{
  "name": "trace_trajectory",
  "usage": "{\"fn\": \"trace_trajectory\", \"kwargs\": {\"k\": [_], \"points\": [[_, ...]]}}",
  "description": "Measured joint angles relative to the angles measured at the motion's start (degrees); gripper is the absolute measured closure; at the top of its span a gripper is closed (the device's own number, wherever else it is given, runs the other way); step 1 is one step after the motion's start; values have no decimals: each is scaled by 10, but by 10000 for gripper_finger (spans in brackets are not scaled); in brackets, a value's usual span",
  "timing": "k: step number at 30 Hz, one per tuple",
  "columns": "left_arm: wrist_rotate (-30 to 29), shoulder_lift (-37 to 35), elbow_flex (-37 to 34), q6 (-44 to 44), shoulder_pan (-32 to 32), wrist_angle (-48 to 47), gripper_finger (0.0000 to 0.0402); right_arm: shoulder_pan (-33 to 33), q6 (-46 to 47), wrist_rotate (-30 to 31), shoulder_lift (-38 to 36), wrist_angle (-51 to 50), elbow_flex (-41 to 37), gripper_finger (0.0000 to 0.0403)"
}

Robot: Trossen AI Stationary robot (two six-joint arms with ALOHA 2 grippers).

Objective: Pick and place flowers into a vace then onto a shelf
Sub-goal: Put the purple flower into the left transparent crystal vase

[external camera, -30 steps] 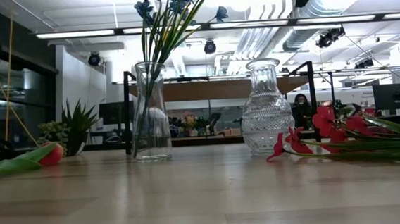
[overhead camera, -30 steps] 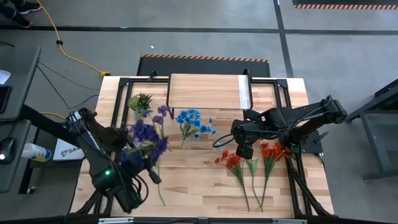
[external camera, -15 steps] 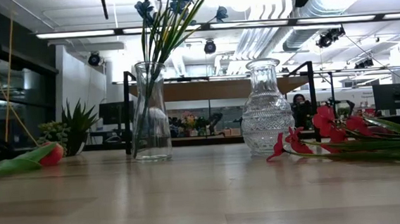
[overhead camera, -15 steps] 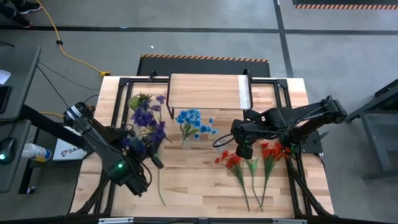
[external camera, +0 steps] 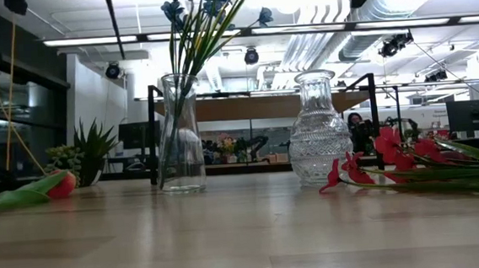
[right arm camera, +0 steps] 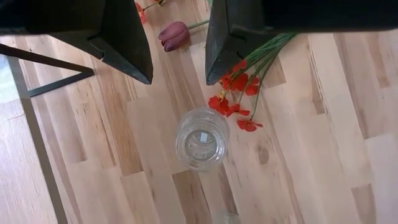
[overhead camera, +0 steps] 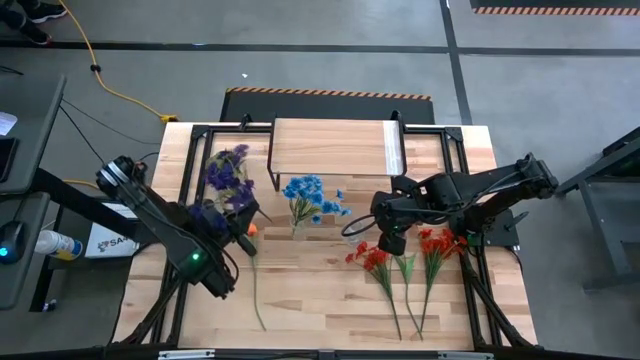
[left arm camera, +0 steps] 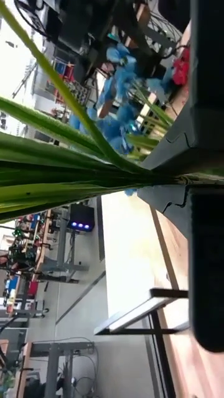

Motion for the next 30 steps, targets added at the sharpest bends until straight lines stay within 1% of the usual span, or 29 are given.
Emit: {"fn": "trace_trajectory", "kwargs": {"k": [7,14,19,22,30], "points": [[-2,-58,-42,3,0,0,355,0,0,26,0,7,0,263],[-1,-125,-86,5,0,-2,355,0,9,26,0,11,0,263],[-1,-139,-95,6,0,11,355,0,17,25,0,15,0,263],[0,-134,-95,18,0,61,355,0,17,25,0,21,0,263],[0,-116,-95,153,0,255,355,0,4,26,0,40,0,263]]}}
